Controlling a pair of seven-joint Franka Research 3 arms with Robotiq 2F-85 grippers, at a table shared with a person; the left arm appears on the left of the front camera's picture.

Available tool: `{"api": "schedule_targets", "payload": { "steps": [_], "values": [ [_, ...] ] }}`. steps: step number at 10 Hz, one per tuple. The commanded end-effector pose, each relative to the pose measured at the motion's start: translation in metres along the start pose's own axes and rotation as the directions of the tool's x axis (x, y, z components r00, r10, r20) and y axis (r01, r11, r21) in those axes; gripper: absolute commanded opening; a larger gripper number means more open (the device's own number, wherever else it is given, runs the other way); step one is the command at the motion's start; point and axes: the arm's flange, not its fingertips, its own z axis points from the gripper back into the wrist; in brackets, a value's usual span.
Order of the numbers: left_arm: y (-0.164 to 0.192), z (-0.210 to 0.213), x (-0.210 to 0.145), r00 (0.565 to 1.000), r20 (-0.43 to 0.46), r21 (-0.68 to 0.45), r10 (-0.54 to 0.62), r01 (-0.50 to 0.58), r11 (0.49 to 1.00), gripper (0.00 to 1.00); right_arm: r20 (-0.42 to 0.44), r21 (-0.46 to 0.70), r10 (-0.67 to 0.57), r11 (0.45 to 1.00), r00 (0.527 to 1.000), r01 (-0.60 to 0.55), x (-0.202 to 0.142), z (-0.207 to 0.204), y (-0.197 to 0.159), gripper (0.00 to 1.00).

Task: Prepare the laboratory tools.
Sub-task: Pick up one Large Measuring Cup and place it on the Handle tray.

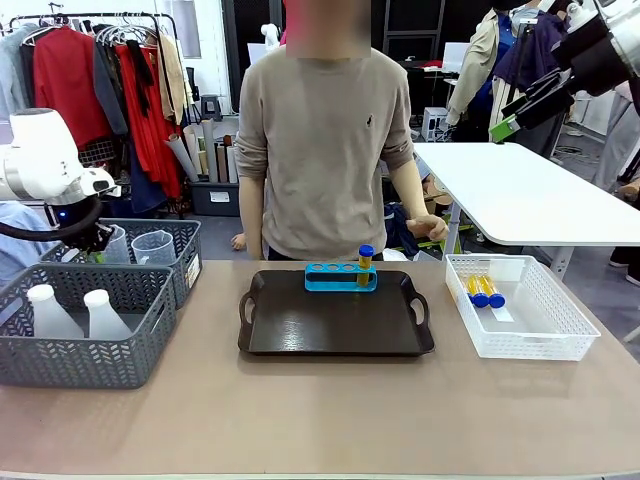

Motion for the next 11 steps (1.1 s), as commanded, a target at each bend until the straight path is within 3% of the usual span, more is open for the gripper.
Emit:
{"api": "schedule_targets", "payload": {
  "steps": [1, 4, 6, 8, 11],
  "values": [
    [-0.003, 0.016, -0.01, 1.0, 0.022, -0.008, -0.006, 0.007, 1.0, 0.0, 0.012, 0.01, 0.002, 1.0, 1.0, -0.002, 0.001, 0.0, 0.0, 1.0],
    [-0.011, 0.075, -0.011, 0.997, 0.018, -0.03, -0.079, 0.08, 0.996, 0.0, 0.012, 0.01, 0.002, 1.0, 1.0, -0.002, 0.001, 0.0, 0.0, 1.0],
    [-0.027, 0.143, -0.018, 0.977, 0.109, 0.011, -0.183, 0.183, 0.983, 0.0, 0.012, 0.01, 0.002, 1.0, 1.0, -0.002, 0.001, 0.0, 0.0, 1.0],
    [-0.041, 0.195, -0.027, 0.955, 0.128, -0.003, -0.267, 0.27, 0.963, 0.0, 0.012, 0.01, 0.002, 1.0, 1.0, -0.002, 0.001, 0.0, 0.0, 1.0],
    [-0.051, 0.264, -0.037, 0.876, 0.138, -0.017, -0.462, 0.469, 0.883, 0.0, 0.012, 0.01, 0.002, 1.0, 1.0, -0.002, 0.001, 0.0, 0.0, 1.0]
  ]
}}
